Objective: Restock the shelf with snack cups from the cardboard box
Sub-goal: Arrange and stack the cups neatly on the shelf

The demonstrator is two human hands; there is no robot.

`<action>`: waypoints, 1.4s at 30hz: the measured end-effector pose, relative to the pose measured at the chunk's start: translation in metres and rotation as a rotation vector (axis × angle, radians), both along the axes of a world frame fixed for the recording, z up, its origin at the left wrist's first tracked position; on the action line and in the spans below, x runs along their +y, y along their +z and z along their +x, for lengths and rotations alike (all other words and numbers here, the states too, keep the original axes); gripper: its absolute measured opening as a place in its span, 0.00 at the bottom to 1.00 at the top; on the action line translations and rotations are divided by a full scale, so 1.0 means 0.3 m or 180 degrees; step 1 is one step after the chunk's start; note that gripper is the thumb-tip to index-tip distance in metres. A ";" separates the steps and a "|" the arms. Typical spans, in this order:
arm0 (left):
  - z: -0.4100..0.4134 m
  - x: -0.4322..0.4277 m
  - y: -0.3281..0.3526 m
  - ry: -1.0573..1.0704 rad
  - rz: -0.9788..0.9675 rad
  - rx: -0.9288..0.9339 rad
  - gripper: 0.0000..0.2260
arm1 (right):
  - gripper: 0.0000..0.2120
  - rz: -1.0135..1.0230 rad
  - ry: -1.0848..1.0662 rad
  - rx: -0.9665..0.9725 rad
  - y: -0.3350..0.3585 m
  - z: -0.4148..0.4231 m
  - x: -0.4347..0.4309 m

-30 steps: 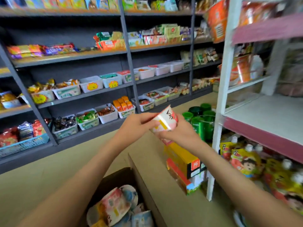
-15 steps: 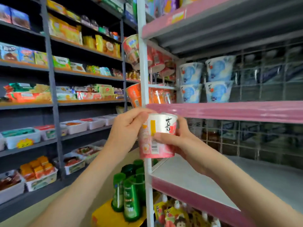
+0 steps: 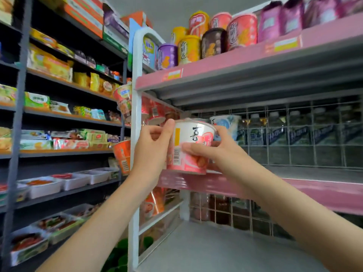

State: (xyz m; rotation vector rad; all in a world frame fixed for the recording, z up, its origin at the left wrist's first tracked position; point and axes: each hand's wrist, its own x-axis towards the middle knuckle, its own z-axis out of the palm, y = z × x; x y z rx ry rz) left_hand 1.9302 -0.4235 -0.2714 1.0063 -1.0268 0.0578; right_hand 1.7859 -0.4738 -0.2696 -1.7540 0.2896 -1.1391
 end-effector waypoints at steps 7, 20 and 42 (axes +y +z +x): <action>-0.095 -0.142 0.119 -0.0688 0.0942 -0.0242 0.06 | 0.31 -0.0127 -0.0814 0.0639 0.158 -0.141 -0.167; -0.328 -0.552 0.103 -0.1443 0.2569 -0.0698 0.04 | 0.53 -0.0256 -0.2859 0.2255 0.134 -0.283 -0.512; -0.420 -0.585 0.117 -0.0087 0.2478 -0.2370 0.31 | 0.05 -0.1673 -0.3289 0.2825 0.106 -0.294 -0.584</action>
